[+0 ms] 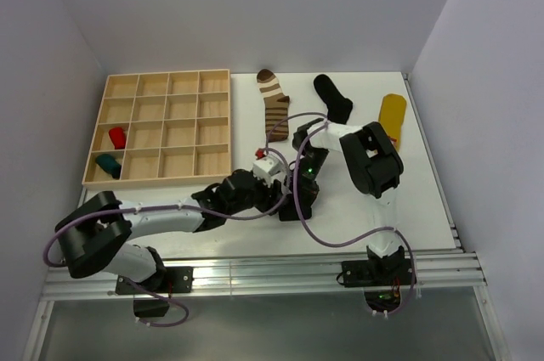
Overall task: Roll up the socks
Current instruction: Roll the sock at the center of the board.
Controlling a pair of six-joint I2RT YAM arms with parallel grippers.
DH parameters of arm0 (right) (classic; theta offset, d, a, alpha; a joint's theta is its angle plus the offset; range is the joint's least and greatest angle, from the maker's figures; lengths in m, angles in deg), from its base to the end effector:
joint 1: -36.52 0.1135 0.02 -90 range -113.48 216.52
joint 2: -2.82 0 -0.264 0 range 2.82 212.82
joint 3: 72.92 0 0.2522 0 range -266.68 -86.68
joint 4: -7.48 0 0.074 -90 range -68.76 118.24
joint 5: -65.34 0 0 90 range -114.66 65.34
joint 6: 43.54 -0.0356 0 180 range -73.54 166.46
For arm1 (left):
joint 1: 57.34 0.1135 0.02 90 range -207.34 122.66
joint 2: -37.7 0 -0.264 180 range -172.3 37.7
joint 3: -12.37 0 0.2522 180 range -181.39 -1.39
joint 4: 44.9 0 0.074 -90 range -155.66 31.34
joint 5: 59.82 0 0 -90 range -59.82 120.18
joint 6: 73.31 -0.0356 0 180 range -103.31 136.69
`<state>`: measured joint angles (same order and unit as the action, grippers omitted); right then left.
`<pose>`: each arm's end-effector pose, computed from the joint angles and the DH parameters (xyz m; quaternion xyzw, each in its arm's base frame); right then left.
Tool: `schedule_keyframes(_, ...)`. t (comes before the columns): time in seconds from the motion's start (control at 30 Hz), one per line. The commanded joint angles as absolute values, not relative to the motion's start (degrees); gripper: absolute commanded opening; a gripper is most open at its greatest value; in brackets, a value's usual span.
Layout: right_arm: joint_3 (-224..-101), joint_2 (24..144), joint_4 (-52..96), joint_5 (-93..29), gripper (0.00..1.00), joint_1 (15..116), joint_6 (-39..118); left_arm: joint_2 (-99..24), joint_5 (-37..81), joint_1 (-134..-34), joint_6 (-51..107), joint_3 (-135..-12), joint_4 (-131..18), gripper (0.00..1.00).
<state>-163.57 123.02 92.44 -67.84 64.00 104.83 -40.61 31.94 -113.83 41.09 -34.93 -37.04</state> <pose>0.2822 0.1742 0.1263 0.5616 -0.7185 -0.3992 0.0945 0.1574 -0.2357 0.1990 0.2225 0.8043 -0.3475 0.4275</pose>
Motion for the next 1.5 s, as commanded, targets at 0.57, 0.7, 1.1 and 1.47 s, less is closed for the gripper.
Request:
schedule_keyframes(0.57,-166.93,129.99,92.61,-64.56,0.13,62.09,103.76,-58.45,23.94,-120.0,26.97,-44.46,-36.34,0.52)
schedule_keyframes(0.7,-166.84,130.08,92.26,-64.56,0.13,61.92,103.32,-59.51,22.44,-120.0,27.76,-44.81,-36.42,0.51)
schedule_keyframes(1.1,-163.24,124.03,84.53,-62.81,0.35,61.65,97.97,-66.01,12.43,-116.14,36.37,-46.3,-41.52,0.0)
schedule_keyframes(1.47,-160.95,113.83,78.9,-65.08,0.53,56.21,93.04,-71.64,0.13,-107.62,46.12,-47.54,-45.66,0.0)
